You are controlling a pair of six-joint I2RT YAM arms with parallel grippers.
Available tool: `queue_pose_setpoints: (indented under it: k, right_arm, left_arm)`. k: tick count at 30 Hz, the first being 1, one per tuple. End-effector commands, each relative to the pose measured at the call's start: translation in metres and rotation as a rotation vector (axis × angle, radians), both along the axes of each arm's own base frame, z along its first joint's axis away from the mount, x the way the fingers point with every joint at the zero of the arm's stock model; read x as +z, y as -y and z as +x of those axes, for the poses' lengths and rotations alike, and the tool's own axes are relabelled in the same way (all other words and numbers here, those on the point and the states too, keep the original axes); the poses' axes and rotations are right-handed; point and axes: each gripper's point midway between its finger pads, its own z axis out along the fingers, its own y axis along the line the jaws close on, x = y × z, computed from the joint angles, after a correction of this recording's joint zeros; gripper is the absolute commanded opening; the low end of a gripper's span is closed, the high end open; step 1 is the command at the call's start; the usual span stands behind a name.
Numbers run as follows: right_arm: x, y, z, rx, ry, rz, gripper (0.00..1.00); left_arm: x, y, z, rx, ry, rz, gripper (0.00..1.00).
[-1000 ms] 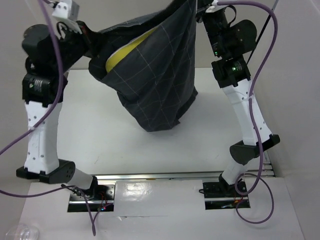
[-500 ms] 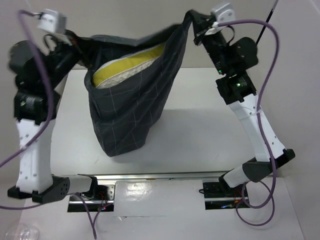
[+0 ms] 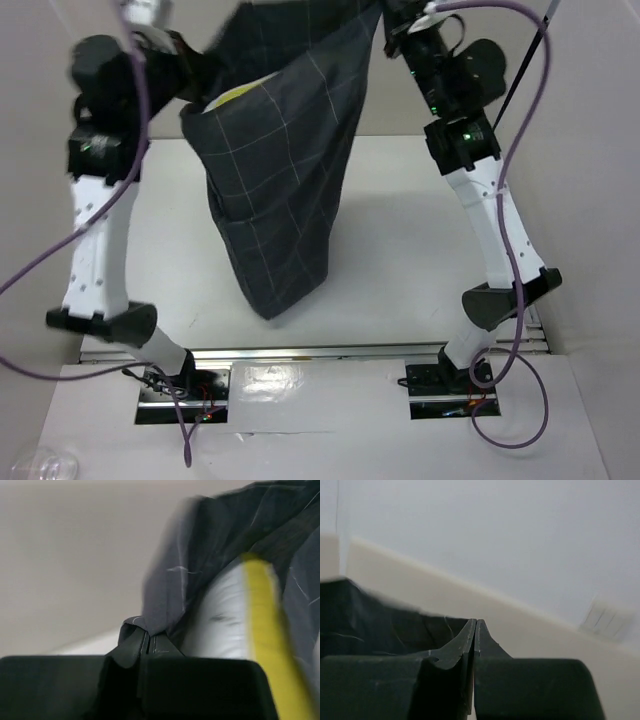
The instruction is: Put the pillow into the pillowcase
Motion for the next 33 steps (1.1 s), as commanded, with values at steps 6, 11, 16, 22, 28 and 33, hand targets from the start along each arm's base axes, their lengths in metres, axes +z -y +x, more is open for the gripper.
queue_pose_setpoints:
  k: [6, 11, 16, 22, 28, 33]
  right_arm:
    - [0.143, 0.067, -0.148, -0.037, 0.527, 0.208, 0.00]
    - [0.054, 0.029, -0.074, -0.019, 0.209, 0.033, 0.00]
    - [-0.027, 0.006, -0.037, 0.058, -0.036, -0.007, 0.00]
    - [-0.024, -0.005, -0.026, 0.077, -0.046, -0.007, 0.00]
    - [0.090, 0.033, -0.095, 0.064, 0.336, 0.155, 0.00]
    - [0.128, 0.050, -0.136, 0.038, 0.487, 0.183, 0.00]
  left_arm:
    - [0.194, -0.049, -0.136, 0.120, 0.676, -0.088, 0.00]
    - [0.134, -0.036, -0.074, 0.081, 0.444, -0.050, 0.00]
    - [-0.012, -0.006, 0.000, -0.012, -0.044, 0.010, 0.00]
    - [-0.005, 0.015, -0.006, -0.075, -0.015, -0.007, 0.00]
    - [0.188, -0.026, -0.101, 0.062, 0.604, -0.126, 0.00]
    - [0.231, -0.054, -0.140, 0.156, 0.769, -0.141, 0.00]
